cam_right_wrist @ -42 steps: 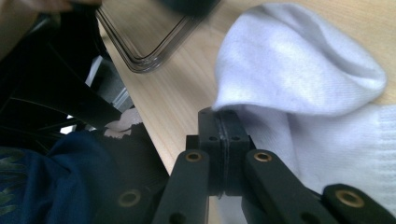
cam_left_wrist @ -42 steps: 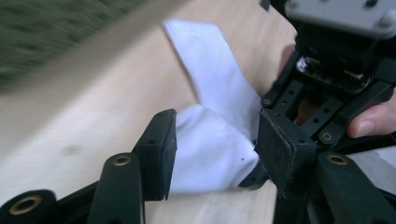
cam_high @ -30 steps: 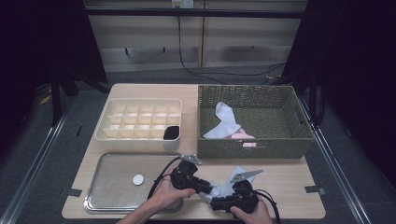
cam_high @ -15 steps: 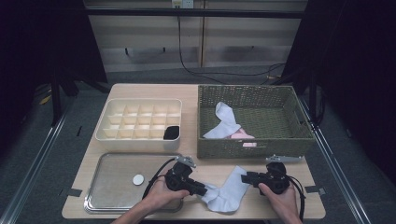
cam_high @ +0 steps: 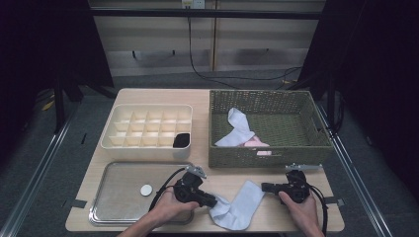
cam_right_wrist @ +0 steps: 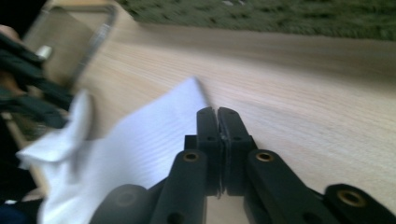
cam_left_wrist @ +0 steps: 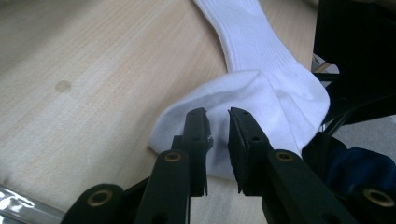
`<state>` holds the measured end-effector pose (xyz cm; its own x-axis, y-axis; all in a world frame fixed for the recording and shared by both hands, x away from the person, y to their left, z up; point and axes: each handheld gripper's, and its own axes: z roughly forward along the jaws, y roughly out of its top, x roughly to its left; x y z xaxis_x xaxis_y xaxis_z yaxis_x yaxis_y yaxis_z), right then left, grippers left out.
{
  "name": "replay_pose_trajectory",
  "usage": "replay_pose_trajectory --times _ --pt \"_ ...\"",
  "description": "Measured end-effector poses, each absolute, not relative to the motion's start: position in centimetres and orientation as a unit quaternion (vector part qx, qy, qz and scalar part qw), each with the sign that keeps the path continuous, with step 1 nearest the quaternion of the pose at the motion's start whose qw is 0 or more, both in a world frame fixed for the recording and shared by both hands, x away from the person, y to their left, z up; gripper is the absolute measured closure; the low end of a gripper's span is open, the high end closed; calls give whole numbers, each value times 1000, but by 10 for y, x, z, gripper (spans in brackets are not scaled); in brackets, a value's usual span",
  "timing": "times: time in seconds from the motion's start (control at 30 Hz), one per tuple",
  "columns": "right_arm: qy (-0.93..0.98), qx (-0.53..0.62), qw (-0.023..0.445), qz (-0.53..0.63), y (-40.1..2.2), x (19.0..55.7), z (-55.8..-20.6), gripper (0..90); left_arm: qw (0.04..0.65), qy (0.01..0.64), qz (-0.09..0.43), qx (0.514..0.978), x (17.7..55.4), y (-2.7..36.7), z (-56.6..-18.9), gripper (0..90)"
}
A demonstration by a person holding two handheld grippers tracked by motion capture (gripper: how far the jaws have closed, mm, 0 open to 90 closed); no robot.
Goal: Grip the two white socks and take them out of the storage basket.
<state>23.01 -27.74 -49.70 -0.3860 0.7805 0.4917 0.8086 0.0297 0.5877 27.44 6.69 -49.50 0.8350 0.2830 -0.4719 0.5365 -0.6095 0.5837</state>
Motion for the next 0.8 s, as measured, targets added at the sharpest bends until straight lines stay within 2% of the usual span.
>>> replay_pose_trajectory --times 0.27,0.3,0.6,0.63,0.67,0.8 --pt "-702 -547 3 -456 -292 214 -481 900 383 240 -160 877 276 68 -490 713" --pt "-698 -552 -10 -457 -299 209 -478 900 388 241 -161 875 279 68 -489 684" --pt "-666 -599 -62 -440 -340 205 -479 896 401 253 -158 866 282 72 -485 672" --pt "-669 -601 -72 -432 -343 205 -480 877 401 258 -152 866 282 73 -483 672" --pt "-656 -613 -71 -434 -346 204 -481 769 408 261 -154 861 283 76 -481 669" --pt "-663 -602 -71 -439 -332 201 -474 733 418 275 -144 854 285 86 -471 611"
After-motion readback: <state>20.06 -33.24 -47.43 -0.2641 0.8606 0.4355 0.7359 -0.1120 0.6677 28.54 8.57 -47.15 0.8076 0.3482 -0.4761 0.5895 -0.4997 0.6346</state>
